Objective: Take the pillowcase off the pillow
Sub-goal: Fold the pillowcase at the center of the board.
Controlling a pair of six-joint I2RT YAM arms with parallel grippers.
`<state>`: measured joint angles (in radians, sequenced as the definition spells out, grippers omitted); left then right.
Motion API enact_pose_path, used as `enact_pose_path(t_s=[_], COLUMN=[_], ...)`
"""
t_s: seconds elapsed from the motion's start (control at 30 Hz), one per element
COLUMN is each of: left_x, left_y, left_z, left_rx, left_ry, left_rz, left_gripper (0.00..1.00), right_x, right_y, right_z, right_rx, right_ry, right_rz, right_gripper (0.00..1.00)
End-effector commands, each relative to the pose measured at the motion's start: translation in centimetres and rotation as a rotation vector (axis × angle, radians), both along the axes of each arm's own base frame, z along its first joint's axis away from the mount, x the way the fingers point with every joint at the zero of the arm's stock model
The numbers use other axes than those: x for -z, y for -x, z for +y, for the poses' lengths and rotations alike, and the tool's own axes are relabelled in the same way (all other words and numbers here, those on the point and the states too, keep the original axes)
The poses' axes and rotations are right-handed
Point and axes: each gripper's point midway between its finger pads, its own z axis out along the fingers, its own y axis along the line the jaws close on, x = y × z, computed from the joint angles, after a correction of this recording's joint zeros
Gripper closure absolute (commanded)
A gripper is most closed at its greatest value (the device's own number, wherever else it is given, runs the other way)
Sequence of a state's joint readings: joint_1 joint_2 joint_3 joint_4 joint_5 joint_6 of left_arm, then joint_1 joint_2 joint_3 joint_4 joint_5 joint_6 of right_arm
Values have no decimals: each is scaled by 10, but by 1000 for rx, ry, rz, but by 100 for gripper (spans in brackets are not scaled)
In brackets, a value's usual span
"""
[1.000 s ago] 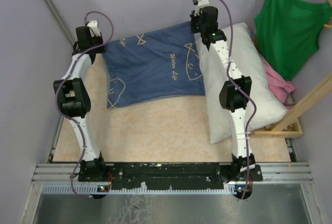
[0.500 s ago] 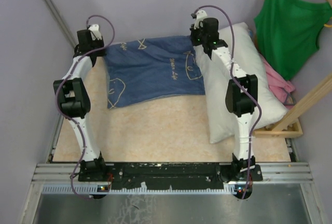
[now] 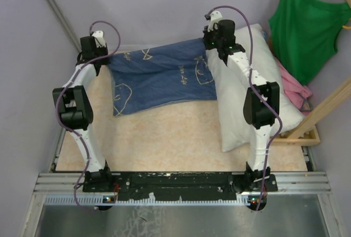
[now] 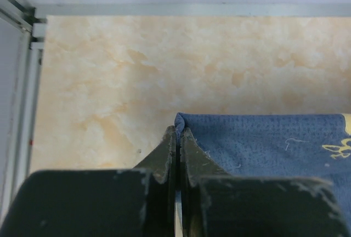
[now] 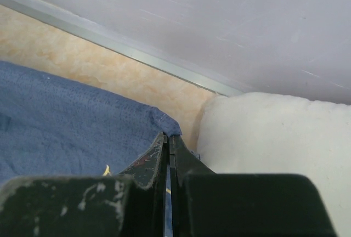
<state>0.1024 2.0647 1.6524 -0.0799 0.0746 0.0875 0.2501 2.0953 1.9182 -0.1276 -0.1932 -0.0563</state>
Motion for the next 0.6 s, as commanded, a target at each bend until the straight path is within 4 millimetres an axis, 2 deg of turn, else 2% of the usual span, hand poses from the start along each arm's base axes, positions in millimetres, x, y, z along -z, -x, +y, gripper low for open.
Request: enact_pose_path(t_s=[0.0,0.33,0.47,0.57], left_x=[-36,-55,-54,-52], left_y=[-9,-31,-48,-58], left_z=[36,77,78,72], left_rx=[-93,-150,-117,-76], left_ry=[-90,-147,-164,-133], left_rz=[-74,-102,-111,-127], left_gripper=[100,100,100,100], right_x=[-49,-34,-28,-30], right_y=[5,15,7,-9], right_z=[-5,44,59,58], right_rx=[11,-68,-90,-70], right_ry=[-34,31,31,43], right_rz=[-92,-72,-57,-73], right_gripper=[100,100,100,100])
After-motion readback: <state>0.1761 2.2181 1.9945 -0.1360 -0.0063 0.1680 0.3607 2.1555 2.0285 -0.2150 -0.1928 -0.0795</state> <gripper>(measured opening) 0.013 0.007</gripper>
